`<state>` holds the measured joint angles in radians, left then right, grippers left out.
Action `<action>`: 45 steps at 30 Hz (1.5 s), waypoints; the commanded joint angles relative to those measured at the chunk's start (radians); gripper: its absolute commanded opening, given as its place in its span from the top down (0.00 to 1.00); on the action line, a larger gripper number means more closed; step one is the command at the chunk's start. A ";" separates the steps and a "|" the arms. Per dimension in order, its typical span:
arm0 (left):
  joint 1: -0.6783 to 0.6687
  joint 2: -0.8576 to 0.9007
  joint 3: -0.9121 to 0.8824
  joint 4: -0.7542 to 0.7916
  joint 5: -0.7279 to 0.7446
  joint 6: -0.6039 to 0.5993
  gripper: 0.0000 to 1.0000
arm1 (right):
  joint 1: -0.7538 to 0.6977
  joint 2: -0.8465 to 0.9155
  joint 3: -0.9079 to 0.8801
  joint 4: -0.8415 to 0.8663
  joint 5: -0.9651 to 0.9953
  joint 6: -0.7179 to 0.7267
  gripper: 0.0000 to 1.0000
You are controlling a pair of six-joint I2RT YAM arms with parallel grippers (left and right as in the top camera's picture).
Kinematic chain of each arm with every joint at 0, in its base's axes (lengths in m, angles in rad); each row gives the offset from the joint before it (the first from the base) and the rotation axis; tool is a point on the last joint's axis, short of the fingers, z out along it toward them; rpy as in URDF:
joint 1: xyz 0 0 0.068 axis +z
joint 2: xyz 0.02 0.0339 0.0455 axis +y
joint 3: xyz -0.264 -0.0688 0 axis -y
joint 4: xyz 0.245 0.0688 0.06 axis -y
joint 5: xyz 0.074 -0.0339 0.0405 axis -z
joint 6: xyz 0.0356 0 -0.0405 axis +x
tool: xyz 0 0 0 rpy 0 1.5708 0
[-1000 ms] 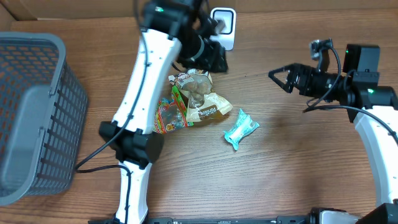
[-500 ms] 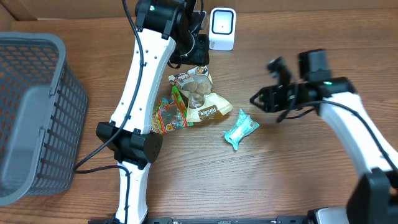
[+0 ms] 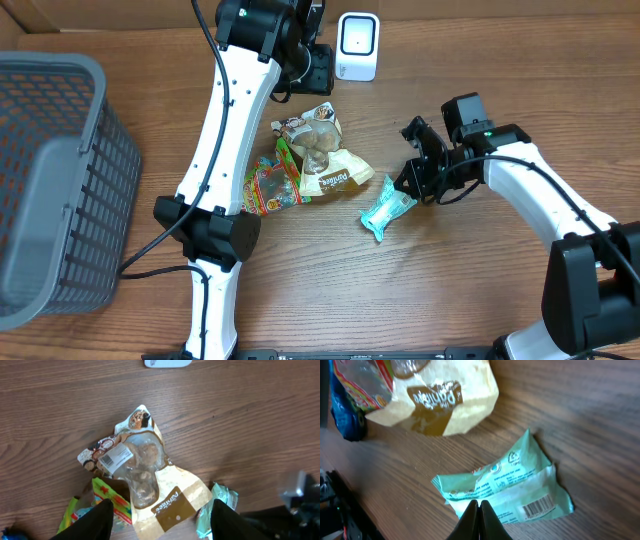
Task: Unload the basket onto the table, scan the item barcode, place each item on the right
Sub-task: 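Lower the right gripper onto the green wipes pack and grasp it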
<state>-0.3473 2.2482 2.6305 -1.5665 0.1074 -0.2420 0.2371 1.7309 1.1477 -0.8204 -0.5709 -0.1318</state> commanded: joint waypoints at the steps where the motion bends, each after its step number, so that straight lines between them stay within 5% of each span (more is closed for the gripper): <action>1: -0.006 0.006 -0.005 0.012 -0.015 -0.027 0.47 | 0.010 0.002 -0.043 0.004 -0.018 -0.012 0.96; 11: -0.006 0.006 -0.005 0.017 -0.014 -0.024 0.48 | 0.023 0.005 -0.137 0.098 -0.003 0.035 0.92; 20: -0.004 0.005 -0.004 0.003 -0.087 -0.013 0.47 | 0.023 0.034 -0.149 0.225 0.274 0.366 0.89; 28: 0.085 -0.085 0.094 -0.025 -0.126 -0.013 0.46 | 0.009 0.054 -0.129 0.229 0.275 0.368 0.90; 36: 0.166 -0.310 0.141 -0.085 -0.122 -0.021 0.42 | -0.039 -0.037 0.070 -0.002 0.123 0.278 0.83; 45: 0.164 -0.406 0.141 -0.123 -0.122 -0.020 0.17 | 0.116 -0.066 0.032 -0.085 0.093 0.172 0.72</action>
<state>-0.1818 1.8050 2.7827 -1.6848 -0.0090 -0.2562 0.3035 1.6646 1.2098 -0.9134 -0.4618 0.0914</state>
